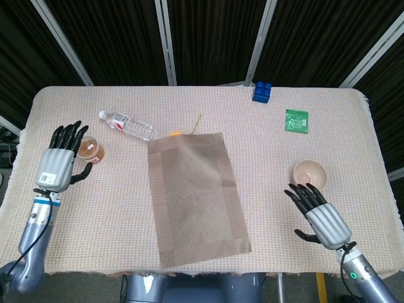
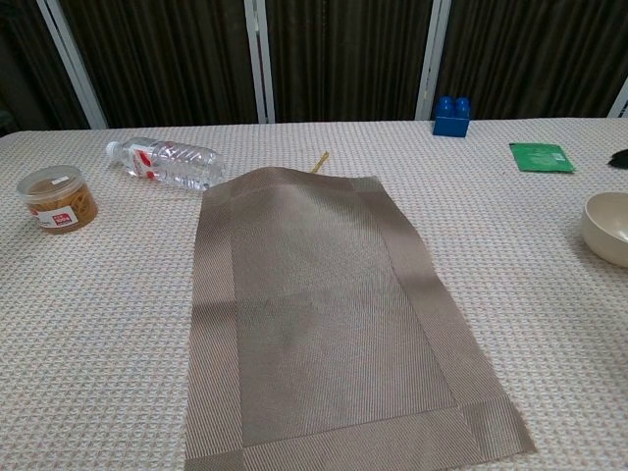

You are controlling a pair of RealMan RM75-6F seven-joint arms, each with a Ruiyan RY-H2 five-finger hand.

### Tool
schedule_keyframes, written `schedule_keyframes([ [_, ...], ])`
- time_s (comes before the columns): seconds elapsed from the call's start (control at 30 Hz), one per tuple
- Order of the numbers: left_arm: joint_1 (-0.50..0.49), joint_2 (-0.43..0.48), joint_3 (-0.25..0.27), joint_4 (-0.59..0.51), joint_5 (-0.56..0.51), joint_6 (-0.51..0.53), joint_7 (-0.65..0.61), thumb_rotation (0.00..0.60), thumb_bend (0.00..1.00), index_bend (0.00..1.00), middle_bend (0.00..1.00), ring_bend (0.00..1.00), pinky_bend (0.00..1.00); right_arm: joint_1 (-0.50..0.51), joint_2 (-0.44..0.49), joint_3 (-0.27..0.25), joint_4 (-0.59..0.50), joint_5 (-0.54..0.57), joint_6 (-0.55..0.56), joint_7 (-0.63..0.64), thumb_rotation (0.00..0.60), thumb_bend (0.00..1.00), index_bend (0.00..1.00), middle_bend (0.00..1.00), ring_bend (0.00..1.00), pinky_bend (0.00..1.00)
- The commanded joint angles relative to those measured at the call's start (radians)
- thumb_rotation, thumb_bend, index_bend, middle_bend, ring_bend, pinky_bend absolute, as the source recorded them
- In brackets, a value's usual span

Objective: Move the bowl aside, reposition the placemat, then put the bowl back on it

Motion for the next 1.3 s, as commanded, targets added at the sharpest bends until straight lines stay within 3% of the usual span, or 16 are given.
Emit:
schedule_keyframes([
  [0.03, 0.123, 0.123, 0.062, -0.171, -0.026, 0.12, 0.111, 0.6, 0.37, 0.0, 0.0, 0.0, 0.0, 0.084, 0.006, -0.032, -0.047, -0.058, -0.109, -0.019, 0.6, 0.09, 0.0, 0.0, 0.0, 0.0],
  [0.23, 0.186, 0.157, 0.101, -0.235, 0.0, 0.181, 0.101, 0.6, 0.37, 0.0, 0.0, 0.0, 0.0, 0.18, -0.043, -0.027, -0.063, -0.074, -0.252, -0.07, 0.6, 0.09, 0.0, 0.0, 0.0, 0.0],
  [0.57, 0.209, 0.158, 0.115, -0.205, 0.032, 0.195, 0.059, 0.6, 0.37, 0.0, 0.0, 0.0, 0.0, 0.254, -0.137, -0.05, -0.056, -0.074, -0.377, -0.079, 0.6, 0.09, 0.04, 0.0, 0.0, 0.0],
  [0.87, 0.199, 0.166, 0.115, -0.203, 0.027, 0.15, 0.029, 0.6, 0.37, 0.0, 0.0, 0.0, 0.0, 0.264, -0.224, -0.074, 0.008, -0.058, -0.409, -0.125, 0.6, 0.09, 0.04, 0.0, 0.0, 0.0],
  [1.3, 0.197, 0.166, 0.113, -0.199, 0.033, 0.134, 0.022, 0.6, 0.37, 0.0, 0.0, 0.0, 0.0, 0.25, -0.29, -0.1, 0.081, -0.056, -0.354, -0.151, 0.6, 0.09, 0.05, 0.0, 0.0, 0.0],
])
